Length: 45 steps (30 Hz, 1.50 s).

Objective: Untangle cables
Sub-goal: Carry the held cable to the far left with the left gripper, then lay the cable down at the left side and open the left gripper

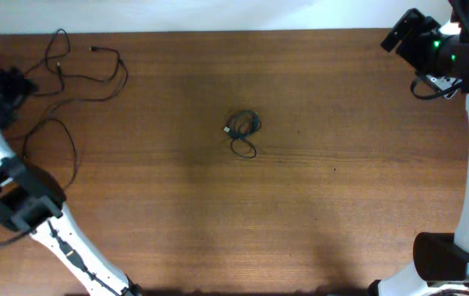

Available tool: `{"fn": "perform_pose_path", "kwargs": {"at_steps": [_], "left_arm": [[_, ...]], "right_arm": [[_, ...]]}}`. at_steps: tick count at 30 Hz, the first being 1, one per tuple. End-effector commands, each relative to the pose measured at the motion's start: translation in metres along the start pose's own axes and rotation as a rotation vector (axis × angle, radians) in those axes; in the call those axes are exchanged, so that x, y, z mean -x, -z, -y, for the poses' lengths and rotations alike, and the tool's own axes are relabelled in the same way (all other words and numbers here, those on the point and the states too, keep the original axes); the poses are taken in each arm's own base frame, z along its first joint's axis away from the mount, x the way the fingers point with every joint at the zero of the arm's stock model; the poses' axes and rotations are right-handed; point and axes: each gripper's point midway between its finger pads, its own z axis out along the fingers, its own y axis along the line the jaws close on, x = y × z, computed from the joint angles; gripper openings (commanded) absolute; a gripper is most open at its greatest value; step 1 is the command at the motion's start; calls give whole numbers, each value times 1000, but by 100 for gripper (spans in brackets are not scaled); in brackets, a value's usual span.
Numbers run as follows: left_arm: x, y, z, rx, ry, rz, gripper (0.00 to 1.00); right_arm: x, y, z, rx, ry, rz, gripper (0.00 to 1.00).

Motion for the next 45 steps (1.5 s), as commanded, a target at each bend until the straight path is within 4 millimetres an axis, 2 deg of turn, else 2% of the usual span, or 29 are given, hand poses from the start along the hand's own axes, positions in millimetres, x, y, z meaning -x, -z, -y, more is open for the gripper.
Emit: {"fn": "perform_pose_path", "kwargs": {"at_steps": [1, 5, 6, 7, 10, 11, 12, 13, 16, 19, 20, 24, 26, 29, 30, 31, 33, 35, 37, 39, 41, 45], "left_arm": [[-26, -60, 26, -22, -77, -115, 84], [-36, -90, 49, -22, -61, -132, 84], [-34, -98, 55, 6, -26, -106, 80], [-30, -101, 55, 41, -6, -75, 80], [-22, -109, 52, 187, 41, 27, 70], [-25, -112, 55, 200, 58, 29, 70], [-33, -121, 64, 197, 83, 21, 77], [-37, -127, 66, 200, 103, 16, 78], [-36, -142, 56, 246, 184, 41, 78], [-21, -139, 36, 347, 182, 126, 78], [-10, -138, 35, 337, 187, 169, 79], [4, -137, 37, 308, 196, 216, 82], [5, -139, 36, 309, 197, 216, 78], [-2, -152, 28, 329, 195, 190, 75], [-5, -159, 24, 338, 196, 178, 72], [-7, -164, 21, 344, 196, 168, 59], [-7, -166, 17, 348, 200, 166, 39], [-4, -165, 12, 349, 202, 169, 24], [-1, -164, 6, 358, 148, 159, 0], [-2, -162, 10, 337, 37, 122, 0], [-7, -153, 26, 269, -41, 69, 0], [-8, -108, 62, 138, -47, 32, 0]], "right_arm": [[2, 2, -1, 8, -3, 5, 98], [3, 2, -2, 11, -4, 9, 98], [4, 2, -2, 13, -4, 11, 98], [3, 2, -2, 13, -4, 11, 98], [3, 2, -2, 13, -4, 11, 98], [4, 1, -2, 13, -4, 11, 98], [3, 1, -2, 12, -4, 10, 98], [3, 1, -2, 12, -4, 10, 98], [3, 1, -2, 12, -3, 9, 98], [3, 1, -2, 12, -3, 9, 98], [3, 1, -2, 12, -4, 10, 98], [3, 1, -3, 19, -4, 4, 98], [1, 1, -5, 31, -11, -3, 98], [0, 1, -8, 49, -29, -13, 98], [-1, 1, -9, 54, -29, -17, 98], [-1, 1, -10, 57, -28, -20, 98], [-1, 1, -10, 57, -28, -20, 98], [-1, 1, -10, 58, -28, -19, 98], [-1, 1, -10, 58, -28, -19, 98], [0, 1, -11, 62, -28, -13, 98], [2, 1, -12, 66, -28, -7, 98], [3, 1, -13, 69, -28, -4, 98]]}}
